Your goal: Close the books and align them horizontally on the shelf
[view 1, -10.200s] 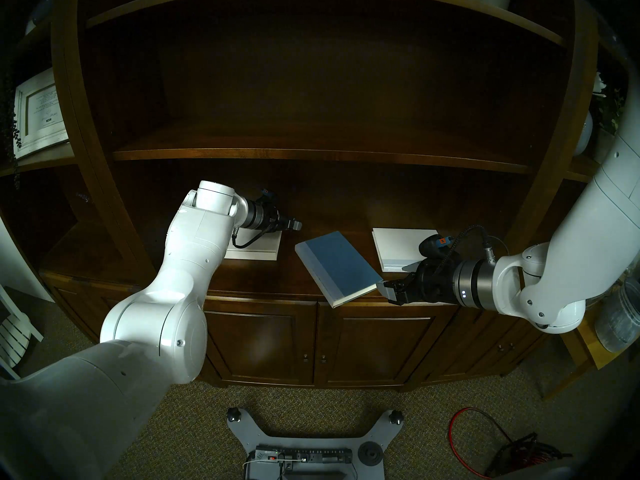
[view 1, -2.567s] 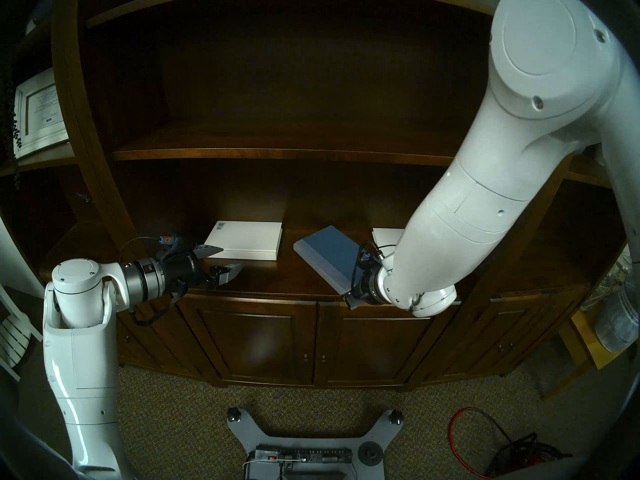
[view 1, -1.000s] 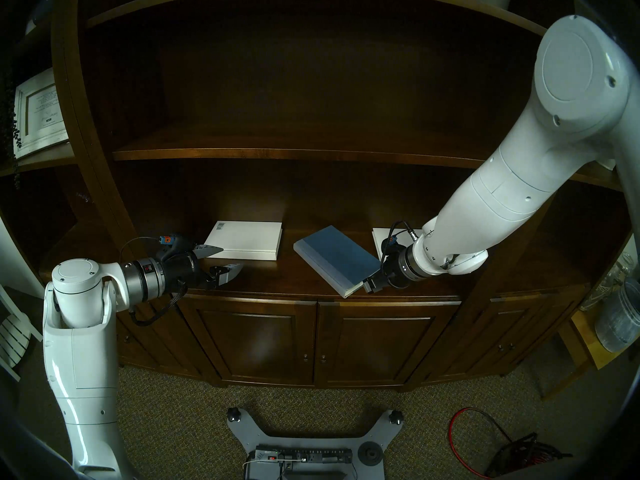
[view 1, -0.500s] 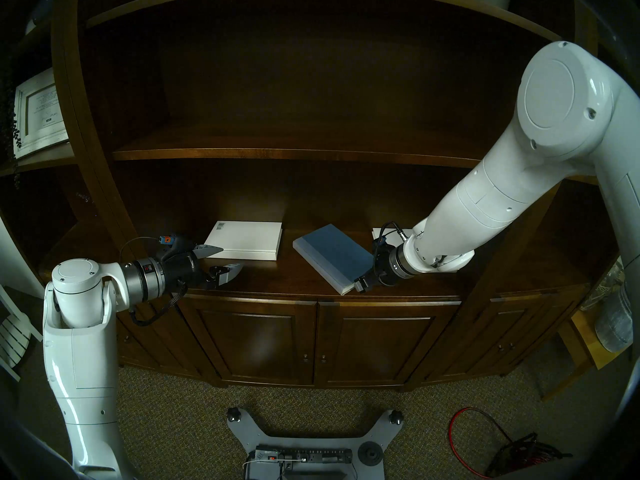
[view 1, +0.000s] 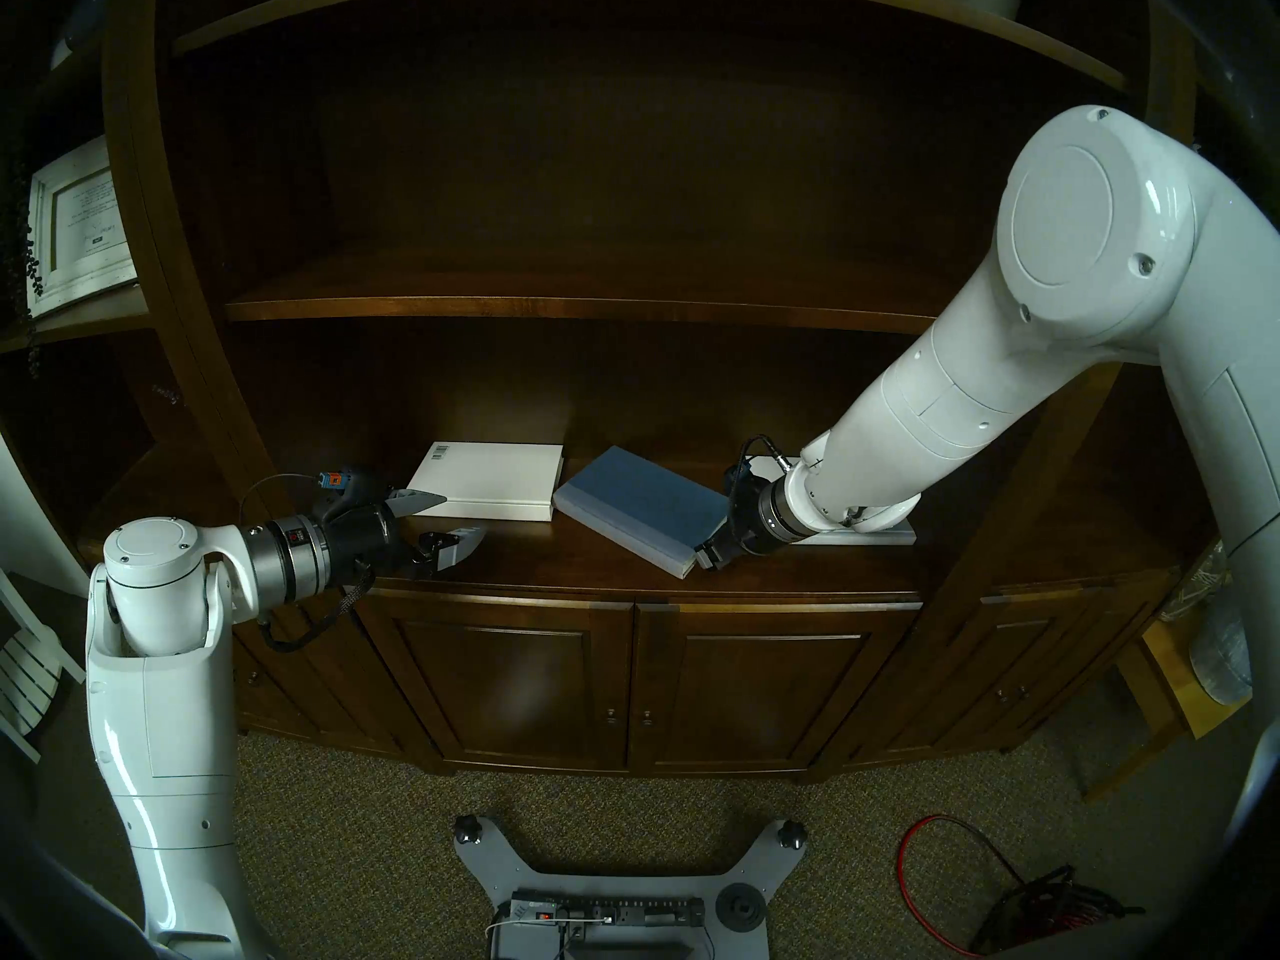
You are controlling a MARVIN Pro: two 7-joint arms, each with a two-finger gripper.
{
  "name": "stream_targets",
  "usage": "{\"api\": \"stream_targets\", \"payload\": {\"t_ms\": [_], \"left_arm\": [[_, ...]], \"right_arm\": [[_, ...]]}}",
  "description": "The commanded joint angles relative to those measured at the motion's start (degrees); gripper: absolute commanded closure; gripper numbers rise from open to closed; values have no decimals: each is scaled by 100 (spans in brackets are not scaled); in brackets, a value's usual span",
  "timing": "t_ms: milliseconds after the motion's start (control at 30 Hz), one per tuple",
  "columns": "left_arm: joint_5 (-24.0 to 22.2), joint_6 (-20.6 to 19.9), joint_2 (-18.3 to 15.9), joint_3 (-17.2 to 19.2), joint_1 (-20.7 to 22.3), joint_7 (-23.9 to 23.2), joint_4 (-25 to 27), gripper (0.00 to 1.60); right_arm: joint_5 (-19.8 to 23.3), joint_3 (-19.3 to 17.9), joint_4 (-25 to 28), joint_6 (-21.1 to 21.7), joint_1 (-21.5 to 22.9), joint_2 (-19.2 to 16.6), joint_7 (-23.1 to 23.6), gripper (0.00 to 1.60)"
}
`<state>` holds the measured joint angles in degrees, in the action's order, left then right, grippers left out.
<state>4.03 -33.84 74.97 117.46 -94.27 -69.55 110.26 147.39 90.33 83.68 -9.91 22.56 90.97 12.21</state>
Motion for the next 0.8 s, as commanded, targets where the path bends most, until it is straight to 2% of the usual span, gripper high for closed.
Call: {"api": "stream_targets", "payload": {"t_ms": [0,133,267,433,767], "left_arm": [[-53,-1,15,13,150,18,113,0],[-54,-1,16,14,150,19,113,0],[-51,4,9,11,146,15,109,0],[-44,11,-2,8,134,10,101,0],[-36,18,-10,5,122,6,92,0]], "right_arm": [[41,-29,-96,-276,97,128,-377,0],[23,55,267,-330,293,223,-674,0],[-39,166,859,-425,721,142,-691,0],[-91,294,1324,-659,976,68,-579,0],[-238,-41,1935,-1224,1407,120,-271,0]]}}
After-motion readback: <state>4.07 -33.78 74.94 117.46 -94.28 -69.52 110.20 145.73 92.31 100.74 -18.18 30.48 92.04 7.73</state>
